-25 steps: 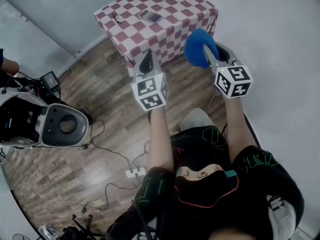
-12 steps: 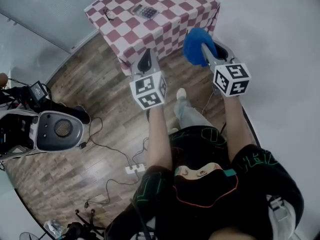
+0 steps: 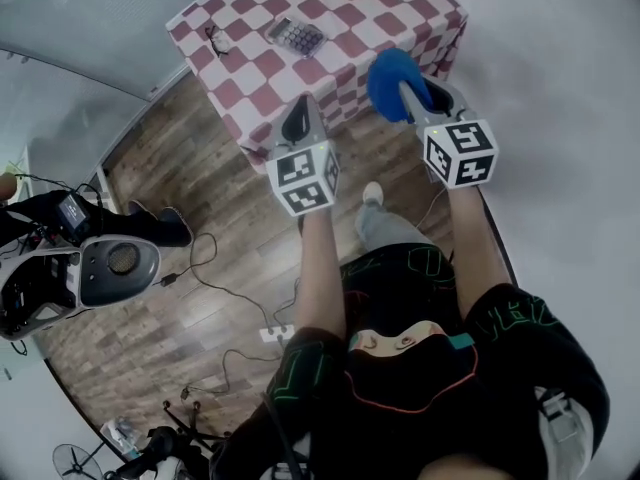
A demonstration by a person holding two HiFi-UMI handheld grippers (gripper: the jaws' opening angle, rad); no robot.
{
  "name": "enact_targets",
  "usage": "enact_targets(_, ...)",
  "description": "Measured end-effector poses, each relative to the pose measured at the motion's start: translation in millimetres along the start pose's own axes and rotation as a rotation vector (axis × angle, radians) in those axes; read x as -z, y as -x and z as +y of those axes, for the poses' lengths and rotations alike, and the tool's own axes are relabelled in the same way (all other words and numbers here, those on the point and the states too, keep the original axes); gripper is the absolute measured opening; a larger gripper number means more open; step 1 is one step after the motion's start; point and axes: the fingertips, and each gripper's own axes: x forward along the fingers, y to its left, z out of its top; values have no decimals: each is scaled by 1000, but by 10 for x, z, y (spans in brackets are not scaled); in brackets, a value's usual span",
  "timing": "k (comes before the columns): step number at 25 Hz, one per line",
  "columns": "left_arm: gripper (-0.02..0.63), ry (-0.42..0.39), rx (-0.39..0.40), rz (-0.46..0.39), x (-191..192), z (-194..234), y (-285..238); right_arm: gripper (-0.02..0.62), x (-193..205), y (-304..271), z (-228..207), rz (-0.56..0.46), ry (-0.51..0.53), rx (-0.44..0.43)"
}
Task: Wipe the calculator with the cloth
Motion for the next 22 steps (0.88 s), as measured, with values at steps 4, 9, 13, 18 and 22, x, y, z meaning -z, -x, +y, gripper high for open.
enact_targets(4, 9, -38, -21, 30, -16, -3, -432, 83, 27, -409, -275, 12, -28, -35)
enact_targets(9, 9, -4, -5, 28, -15, -92, -897, 83, 104, -791, -612, 19, -59, -57)
enact_targets(13, 9, 1, -68, 27, -38, 123, -1032, 83, 111, -1030, -798, 24, -82, -61)
enact_targets(18, 9, 12, -120, 39, -34, 341, -1126, 83, 115, -1346, -831, 50, -93, -86)
enact_targets(22, 9, -21, -137, 79, 110, 504, -1213, 83, 196, -1608, -730, 69, -106, -109)
